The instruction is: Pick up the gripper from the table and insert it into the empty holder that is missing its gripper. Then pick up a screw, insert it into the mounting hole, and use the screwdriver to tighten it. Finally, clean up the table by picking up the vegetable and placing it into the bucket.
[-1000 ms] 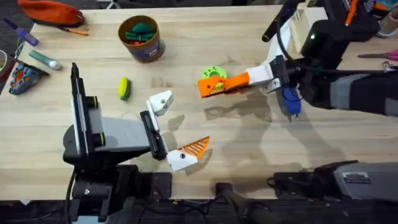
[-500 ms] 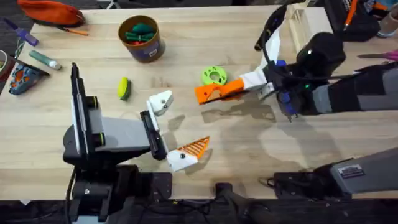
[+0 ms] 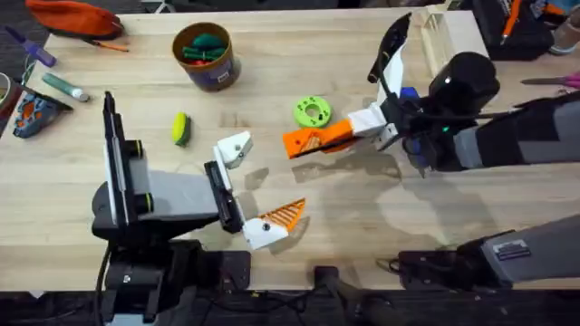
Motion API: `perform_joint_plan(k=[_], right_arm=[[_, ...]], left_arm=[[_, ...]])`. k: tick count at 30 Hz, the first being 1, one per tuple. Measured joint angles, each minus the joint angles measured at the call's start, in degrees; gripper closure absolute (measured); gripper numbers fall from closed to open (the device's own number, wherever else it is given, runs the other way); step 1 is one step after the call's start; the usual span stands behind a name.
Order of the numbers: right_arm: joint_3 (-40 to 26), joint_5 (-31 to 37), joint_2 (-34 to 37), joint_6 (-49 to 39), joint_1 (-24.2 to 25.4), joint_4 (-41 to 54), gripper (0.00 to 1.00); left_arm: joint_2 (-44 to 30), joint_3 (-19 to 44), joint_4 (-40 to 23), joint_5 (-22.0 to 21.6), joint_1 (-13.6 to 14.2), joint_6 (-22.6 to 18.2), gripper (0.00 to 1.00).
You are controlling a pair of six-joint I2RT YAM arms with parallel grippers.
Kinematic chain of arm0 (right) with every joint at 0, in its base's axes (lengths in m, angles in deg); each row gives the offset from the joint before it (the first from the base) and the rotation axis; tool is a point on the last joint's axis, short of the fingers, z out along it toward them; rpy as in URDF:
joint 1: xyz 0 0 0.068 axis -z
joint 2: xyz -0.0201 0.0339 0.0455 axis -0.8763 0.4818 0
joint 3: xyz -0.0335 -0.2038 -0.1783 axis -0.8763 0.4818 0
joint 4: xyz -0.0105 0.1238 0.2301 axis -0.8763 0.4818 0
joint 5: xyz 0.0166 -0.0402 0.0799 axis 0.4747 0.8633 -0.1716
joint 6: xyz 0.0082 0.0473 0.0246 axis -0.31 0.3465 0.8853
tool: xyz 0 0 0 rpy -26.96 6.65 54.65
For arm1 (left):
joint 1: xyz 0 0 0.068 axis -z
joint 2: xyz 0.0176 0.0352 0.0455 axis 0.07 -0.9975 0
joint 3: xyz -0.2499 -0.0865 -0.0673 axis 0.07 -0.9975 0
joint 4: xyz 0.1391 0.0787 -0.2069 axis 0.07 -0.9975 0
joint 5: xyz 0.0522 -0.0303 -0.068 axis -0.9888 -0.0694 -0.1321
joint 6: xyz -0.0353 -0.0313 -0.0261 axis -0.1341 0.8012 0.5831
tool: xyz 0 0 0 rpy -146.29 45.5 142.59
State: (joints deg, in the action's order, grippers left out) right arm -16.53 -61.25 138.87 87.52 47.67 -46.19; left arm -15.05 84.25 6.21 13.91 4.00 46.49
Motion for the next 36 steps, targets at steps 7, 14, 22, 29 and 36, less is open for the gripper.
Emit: perform_joint_plan(k=[7,14,22,29,36], right_arm=[[-2.3,0.0,0.0,1.9,-1.6,0.1,0.992],[-4.0,0.0,0.0,2.5,-3.5,0.2,0.992],[-4.0,0.0,0.0,1.9,-4.3,3.1,0.992],[-4.1,0.0,0.7,-1.4,-5.1,3.1,0.992],[-4.1,0.6,4.6,-2.6,-5.6,3.4,0.992]], left_arm=[[0.0,0.0,0.0,0.0,0.0,0.0,0.014],[0.0,0.0,0.0,0.0,0.0,0.0,0.014],[0.0,0.0,0.0,0.0,0.0,0.0,0.014],[0.0,0.0,0.0,0.0,0.0,0.0,0.015],[0.0,0.0,0.0,0.0,0.0,0.0,0.013]])
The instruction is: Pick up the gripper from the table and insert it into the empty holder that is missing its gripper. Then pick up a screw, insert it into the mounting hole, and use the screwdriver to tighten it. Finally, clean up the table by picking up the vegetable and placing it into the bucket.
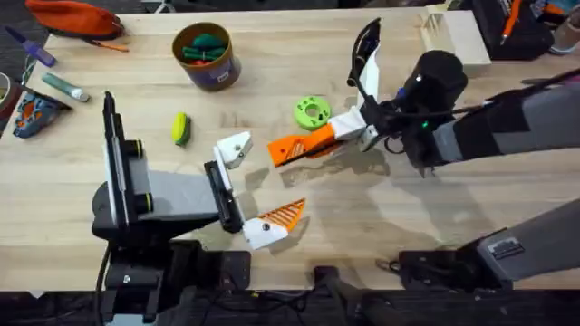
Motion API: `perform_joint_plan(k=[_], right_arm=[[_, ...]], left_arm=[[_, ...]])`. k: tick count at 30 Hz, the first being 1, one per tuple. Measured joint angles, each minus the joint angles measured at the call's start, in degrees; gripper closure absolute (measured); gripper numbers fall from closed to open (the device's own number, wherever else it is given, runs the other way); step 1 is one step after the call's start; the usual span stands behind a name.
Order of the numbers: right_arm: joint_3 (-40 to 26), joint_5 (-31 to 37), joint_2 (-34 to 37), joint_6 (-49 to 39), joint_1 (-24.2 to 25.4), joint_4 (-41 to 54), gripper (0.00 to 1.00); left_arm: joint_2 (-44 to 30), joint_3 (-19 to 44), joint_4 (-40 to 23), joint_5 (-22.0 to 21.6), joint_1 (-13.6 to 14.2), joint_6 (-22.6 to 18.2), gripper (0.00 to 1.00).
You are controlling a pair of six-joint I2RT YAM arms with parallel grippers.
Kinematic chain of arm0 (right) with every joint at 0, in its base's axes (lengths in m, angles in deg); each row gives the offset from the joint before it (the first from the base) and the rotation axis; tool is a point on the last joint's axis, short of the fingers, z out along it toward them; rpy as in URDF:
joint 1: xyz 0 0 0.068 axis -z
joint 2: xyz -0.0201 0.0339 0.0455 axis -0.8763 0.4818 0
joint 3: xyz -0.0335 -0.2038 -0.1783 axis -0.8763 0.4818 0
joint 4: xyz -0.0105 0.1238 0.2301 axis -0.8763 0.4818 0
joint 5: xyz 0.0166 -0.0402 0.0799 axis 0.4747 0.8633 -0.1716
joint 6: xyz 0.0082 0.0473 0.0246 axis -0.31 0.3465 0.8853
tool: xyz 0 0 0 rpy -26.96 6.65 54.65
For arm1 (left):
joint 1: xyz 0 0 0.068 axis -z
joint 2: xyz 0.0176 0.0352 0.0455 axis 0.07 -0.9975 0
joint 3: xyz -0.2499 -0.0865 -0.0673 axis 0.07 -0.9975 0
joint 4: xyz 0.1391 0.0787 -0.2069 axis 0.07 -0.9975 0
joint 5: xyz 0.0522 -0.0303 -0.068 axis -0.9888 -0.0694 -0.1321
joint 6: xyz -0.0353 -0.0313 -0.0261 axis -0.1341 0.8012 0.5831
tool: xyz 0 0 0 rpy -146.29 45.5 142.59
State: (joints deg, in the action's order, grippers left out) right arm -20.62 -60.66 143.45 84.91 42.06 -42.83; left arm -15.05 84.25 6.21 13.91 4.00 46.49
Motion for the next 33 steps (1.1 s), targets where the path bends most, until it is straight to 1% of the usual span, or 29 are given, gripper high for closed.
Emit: perform_joint_plan(k=[22,33], right_arm=[[-0.7,0.0,0.0,-0.2,-0.5,-1.5,0.992],[-2.2,0.0,0.0,0.1,-2.1,-0.7,0.992]], left_arm=[[0.0,0.0,0.0,0.0,0.0,0.0,0.014],[0.0,0.0,0.0,0.0,0.0,0.0,0.013]])
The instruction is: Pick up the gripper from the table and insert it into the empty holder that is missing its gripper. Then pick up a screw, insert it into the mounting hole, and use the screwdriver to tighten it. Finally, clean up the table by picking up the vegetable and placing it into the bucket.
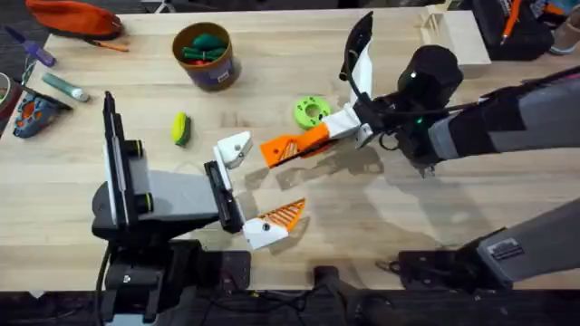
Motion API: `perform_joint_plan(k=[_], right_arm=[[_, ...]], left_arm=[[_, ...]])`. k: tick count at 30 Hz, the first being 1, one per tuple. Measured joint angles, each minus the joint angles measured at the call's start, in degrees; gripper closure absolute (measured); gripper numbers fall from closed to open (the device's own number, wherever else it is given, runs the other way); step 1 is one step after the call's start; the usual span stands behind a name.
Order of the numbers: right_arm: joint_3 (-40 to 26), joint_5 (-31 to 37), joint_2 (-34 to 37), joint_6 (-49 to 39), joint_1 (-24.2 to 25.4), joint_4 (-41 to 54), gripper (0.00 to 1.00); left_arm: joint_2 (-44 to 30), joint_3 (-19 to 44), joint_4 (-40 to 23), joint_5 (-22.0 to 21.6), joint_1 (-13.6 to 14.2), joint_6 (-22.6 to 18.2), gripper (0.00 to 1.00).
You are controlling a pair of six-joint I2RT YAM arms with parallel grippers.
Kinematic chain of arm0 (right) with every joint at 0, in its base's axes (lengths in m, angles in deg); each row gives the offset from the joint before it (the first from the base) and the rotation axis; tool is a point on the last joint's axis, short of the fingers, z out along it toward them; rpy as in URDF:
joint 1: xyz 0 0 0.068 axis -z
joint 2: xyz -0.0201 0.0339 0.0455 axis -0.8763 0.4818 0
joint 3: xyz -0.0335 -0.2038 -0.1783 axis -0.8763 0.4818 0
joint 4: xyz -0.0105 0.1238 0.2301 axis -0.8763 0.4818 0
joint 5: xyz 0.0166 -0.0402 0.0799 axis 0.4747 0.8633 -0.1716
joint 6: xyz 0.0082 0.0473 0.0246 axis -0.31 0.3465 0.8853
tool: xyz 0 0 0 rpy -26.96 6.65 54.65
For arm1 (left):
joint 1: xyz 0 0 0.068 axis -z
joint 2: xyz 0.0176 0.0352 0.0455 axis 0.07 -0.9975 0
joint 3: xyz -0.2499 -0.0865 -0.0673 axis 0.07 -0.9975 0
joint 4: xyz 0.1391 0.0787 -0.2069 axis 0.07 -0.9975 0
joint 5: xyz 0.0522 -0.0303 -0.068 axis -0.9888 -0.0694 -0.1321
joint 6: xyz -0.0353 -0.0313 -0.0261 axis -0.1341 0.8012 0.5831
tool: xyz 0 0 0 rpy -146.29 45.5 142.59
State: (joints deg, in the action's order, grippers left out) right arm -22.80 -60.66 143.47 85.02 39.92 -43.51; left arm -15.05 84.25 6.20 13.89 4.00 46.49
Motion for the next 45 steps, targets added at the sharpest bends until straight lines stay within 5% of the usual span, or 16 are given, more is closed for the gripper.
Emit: perform_joint_plan(k=[45], right_arm=[[-0.9,4.0,0.0,2.8,-3.4,-2.8,0.992]], left_arm=[[0.0,0.0,0.0,0.0,0.0,0.0,0.014]])
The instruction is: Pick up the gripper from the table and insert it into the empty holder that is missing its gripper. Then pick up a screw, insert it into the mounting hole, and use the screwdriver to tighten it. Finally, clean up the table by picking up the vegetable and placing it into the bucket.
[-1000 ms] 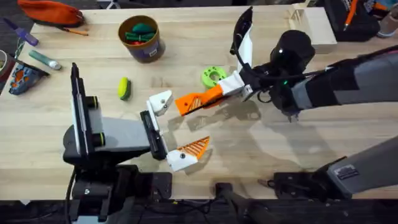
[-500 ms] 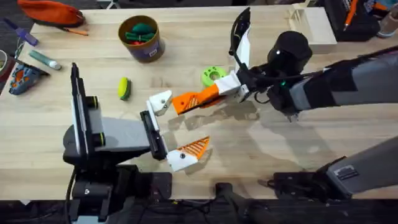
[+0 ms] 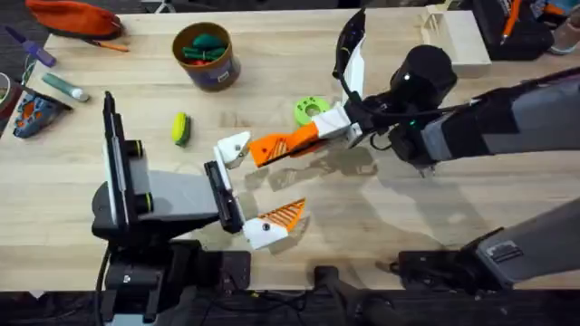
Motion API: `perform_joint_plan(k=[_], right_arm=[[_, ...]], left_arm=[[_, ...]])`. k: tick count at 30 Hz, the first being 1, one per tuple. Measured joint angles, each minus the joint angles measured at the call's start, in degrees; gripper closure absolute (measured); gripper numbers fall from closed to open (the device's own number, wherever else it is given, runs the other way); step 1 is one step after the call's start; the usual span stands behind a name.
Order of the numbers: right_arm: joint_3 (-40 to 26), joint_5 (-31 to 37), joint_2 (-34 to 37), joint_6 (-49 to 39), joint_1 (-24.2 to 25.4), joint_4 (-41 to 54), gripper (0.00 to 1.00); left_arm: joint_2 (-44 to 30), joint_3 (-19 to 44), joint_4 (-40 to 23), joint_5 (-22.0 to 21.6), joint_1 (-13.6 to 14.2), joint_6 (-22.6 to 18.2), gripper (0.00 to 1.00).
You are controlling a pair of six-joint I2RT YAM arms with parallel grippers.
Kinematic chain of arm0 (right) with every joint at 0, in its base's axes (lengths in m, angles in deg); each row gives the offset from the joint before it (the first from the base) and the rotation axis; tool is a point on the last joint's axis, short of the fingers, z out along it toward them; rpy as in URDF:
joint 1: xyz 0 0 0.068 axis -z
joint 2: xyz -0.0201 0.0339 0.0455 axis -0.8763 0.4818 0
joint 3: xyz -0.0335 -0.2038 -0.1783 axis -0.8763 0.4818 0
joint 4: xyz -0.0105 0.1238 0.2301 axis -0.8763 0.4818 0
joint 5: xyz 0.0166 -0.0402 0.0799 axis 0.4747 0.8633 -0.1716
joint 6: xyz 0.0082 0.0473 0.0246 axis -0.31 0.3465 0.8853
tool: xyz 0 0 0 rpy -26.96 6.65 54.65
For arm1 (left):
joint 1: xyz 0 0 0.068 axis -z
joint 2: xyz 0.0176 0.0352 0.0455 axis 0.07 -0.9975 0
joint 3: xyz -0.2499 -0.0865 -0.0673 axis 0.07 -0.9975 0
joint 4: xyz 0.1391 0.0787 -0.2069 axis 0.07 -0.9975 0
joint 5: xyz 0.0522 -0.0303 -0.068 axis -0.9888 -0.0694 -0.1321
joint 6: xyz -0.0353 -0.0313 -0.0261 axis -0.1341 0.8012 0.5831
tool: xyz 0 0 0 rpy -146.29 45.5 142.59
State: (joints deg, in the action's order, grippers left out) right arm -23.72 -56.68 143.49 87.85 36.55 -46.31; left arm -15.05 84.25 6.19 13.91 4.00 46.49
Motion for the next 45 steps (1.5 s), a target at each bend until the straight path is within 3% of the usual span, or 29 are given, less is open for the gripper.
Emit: perform_joint_plan(k=[45], right_arm=[[0.0,1.0,0.0,3.2,-0.7,0.1,0.992]], left_arm=[[0.0,0.0,0.0,-0.1,0.0,0.0,0.015]])
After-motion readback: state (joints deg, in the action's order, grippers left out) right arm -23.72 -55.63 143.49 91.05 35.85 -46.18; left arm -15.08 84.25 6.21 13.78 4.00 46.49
